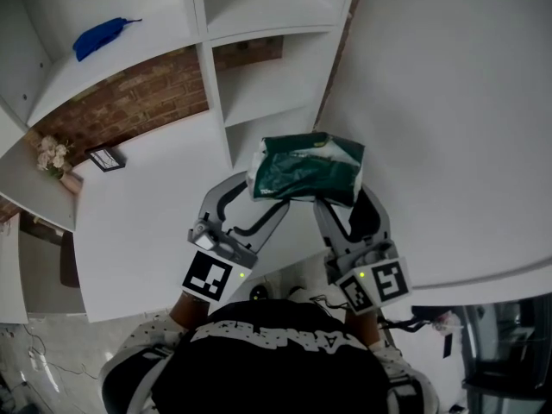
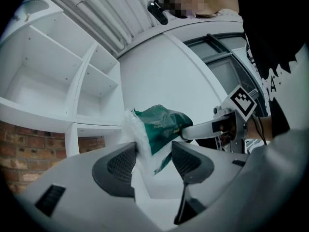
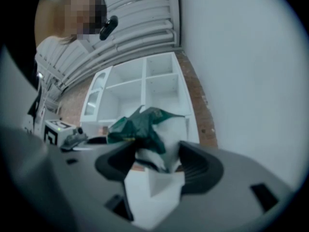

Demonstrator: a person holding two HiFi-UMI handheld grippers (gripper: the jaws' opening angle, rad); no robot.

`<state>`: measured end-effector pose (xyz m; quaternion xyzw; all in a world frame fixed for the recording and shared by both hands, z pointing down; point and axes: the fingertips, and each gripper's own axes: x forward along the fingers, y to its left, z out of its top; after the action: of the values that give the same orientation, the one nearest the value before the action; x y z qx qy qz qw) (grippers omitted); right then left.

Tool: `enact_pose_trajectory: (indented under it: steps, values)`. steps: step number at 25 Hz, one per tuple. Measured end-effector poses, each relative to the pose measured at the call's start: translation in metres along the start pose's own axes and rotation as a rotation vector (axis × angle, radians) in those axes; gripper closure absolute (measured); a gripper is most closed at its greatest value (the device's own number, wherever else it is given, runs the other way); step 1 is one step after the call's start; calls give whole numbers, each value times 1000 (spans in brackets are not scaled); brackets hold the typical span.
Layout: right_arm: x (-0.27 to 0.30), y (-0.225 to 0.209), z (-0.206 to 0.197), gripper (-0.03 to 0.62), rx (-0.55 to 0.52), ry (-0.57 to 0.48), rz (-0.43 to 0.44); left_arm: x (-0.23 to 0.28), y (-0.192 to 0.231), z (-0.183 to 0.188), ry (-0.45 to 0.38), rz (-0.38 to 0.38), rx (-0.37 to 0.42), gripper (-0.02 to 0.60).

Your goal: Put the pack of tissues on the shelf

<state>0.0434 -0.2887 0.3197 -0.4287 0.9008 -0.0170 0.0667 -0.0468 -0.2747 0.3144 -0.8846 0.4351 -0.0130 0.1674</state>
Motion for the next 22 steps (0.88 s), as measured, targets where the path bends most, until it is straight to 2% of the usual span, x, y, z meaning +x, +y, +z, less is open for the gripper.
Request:
enact_pose_trajectory:
  steps: [3,11,17,22]
  values:
    - [33,-7,0,293,1,11,51,10,26,-10,23,60,-29,322]
    - [48,-11,8,294,-15,-19,192,12,32,0,26,195,27,322]
    - [54,-11,12,294,-35,-56,270,12,33,2,26,266,43,322]
    - [89,-28,31,294,-39,-52,318,37,62,13,36,314,71,322]
